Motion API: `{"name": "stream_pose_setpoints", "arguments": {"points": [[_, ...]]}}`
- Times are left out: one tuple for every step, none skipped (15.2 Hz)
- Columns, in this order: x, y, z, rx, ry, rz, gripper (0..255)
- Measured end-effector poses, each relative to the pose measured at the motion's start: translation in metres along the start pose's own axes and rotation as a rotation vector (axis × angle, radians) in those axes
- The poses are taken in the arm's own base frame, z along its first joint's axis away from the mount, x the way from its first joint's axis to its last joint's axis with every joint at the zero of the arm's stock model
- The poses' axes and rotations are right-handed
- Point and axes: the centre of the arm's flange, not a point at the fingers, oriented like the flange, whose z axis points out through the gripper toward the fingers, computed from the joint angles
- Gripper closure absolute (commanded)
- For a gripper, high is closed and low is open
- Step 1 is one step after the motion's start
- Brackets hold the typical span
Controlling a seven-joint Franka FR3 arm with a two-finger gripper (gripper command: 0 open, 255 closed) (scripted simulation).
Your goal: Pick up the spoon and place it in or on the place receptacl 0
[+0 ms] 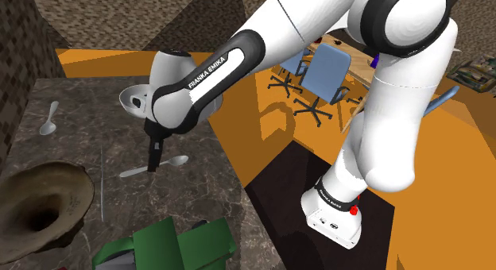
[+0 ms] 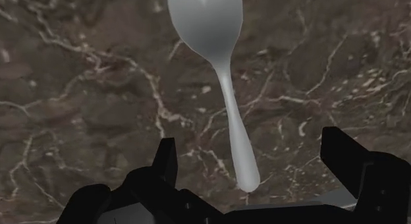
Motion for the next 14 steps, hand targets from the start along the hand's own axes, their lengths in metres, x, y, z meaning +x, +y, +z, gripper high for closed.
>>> {"name": "stream_pose_setpoints", "arguments": {"points": [[0.0, -0.001, 0.004, 0.0, 0.0, -0.001, 0], [0.0, -0.001, 0.011, 0.0, 0.0, -0.001, 0], [0.0, 0.0, 0.017, 0.0, 0.0, -0.001, 0], [0.0, 0.0, 0.02, 0.0, 0.0, -0.001, 0], [-0.001, 0.0, 0.022, 0.0, 0.0, -0.001, 0], [-0.001, 0.0, 0.024, 0.0, 0.0, -0.001, 0], [-0.001, 0.0, 0.024, 0.0, 0.0, -0.001, 0], [-0.001, 0.0, 0.024, 0.0, 0.0, -0.001, 0], [-0.001, 0.0, 0.024, 0.0, 0.0, -0.001, 0], [-0.001, 0.0, 0.025, 0.0, 0.0, -0.001, 0], [-0.001, 0.0, 0.025, 0.0, 0.0, -0.001, 255], [-0.001, 0.0, 0.025, 0.0, 0.0, -0.001, 255], [-0.001, 0.0, 0.025, 0.0, 0.0, -0.001, 255], [-0.001, 0.0, 0.025, 0.0, 0.0, -0.001, 255]]}}
